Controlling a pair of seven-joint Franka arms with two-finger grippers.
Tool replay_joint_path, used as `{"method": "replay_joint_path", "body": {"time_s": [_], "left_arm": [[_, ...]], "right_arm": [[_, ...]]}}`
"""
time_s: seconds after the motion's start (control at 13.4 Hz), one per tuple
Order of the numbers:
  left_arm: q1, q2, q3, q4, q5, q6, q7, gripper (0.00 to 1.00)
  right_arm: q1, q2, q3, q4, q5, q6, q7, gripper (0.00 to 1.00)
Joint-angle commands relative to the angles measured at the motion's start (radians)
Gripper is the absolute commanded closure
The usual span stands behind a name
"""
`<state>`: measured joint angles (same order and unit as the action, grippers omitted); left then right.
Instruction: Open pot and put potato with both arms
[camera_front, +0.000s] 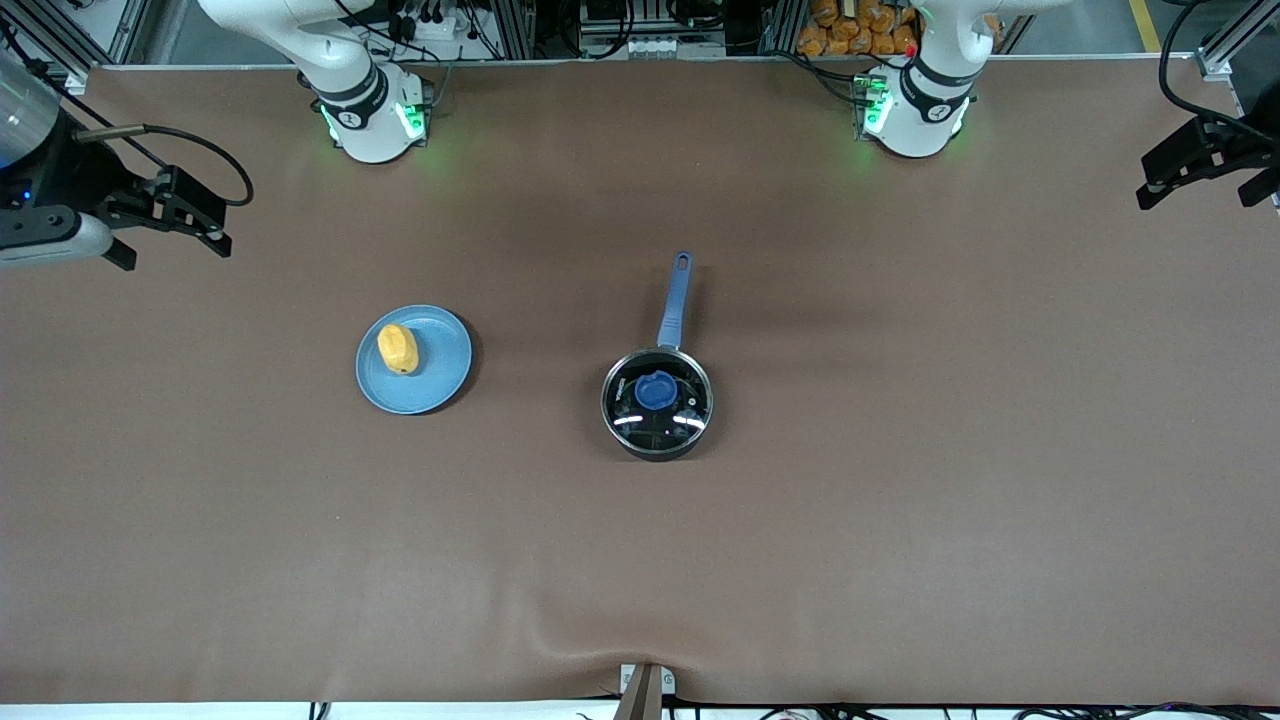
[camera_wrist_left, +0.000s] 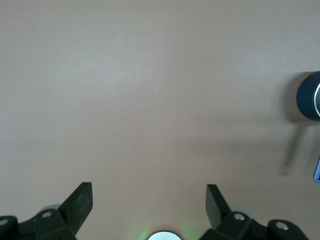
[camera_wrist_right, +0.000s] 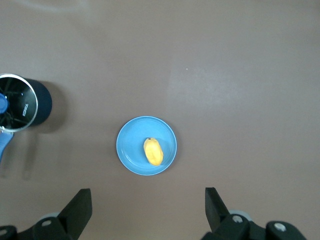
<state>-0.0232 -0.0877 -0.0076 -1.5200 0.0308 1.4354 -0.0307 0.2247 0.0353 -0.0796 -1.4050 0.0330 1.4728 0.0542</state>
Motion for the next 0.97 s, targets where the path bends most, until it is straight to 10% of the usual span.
{"method": "replay_joint_path", "body": {"time_s": [0.0,0.9], "left_arm": [[0.002,0.012,-0.002,0.023,0.009,-0.015,0.002,0.00],[-0.118,0.187,-0.109,0.107,-0.040,-0.003,-0.176,0.00]], "right_arm": [[0.004,0.002,0.044,0.023,-0.002,-0.048,0.081,0.00],[-0.001,-0.008,0.070,0.000,0.002,-0.089,0.266,0.00]]}}
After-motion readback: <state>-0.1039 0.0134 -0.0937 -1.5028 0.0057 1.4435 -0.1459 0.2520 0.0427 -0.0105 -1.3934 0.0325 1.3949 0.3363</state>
